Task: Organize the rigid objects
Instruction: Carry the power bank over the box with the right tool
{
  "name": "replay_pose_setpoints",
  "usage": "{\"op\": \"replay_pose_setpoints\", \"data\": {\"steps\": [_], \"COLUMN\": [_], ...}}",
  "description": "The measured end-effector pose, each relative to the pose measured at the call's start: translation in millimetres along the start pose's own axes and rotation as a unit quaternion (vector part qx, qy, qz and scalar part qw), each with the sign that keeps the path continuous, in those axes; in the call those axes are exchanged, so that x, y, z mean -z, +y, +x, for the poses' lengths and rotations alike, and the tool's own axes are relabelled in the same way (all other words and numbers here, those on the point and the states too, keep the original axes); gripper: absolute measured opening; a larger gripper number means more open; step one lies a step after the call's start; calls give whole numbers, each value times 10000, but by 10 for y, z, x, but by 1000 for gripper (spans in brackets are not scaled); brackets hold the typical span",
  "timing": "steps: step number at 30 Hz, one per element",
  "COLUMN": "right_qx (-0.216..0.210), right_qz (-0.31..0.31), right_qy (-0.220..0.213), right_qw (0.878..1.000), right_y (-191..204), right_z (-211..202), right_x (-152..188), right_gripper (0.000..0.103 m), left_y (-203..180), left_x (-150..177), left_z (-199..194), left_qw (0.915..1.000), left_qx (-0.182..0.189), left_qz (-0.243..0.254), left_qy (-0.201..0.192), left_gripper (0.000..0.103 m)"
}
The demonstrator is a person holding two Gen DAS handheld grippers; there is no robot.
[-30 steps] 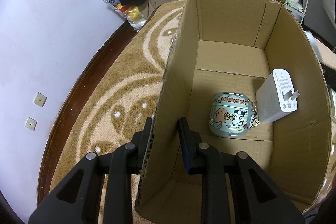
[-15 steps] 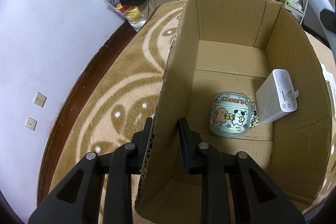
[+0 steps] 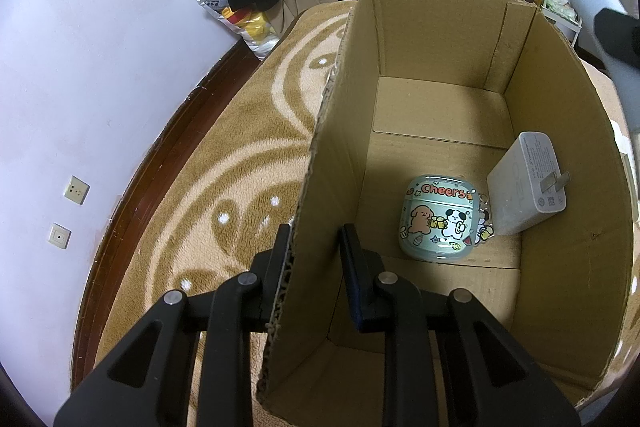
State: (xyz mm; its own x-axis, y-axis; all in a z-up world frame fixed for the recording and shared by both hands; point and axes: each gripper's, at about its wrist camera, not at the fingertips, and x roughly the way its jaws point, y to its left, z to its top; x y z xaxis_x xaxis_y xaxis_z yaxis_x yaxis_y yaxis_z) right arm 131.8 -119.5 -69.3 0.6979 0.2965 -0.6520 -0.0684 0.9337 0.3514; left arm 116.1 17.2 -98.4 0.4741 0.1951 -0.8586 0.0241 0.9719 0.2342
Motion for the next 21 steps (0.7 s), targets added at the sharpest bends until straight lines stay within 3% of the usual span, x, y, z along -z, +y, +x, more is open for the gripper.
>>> {"op": "replay_pose_setpoints", "data": {"steps": [14,21], "right_qx": [-205,-213], "right_qz": [21,-121], "right_qy": [525,320], "right_qw": [9984,9992], "right_y": [92,133], "right_z": [296,238], "right_x": [223,186], "right_gripper": [29,27], "left_y": [-24,-16], "left_x": [0,-3], "left_z": [10,31], "left_qw": [10000,10000], "left_qx": [13,-2], "left_qz": [-13,-7], "left_qy": [18,55], "left_gripper": [22,23]}}
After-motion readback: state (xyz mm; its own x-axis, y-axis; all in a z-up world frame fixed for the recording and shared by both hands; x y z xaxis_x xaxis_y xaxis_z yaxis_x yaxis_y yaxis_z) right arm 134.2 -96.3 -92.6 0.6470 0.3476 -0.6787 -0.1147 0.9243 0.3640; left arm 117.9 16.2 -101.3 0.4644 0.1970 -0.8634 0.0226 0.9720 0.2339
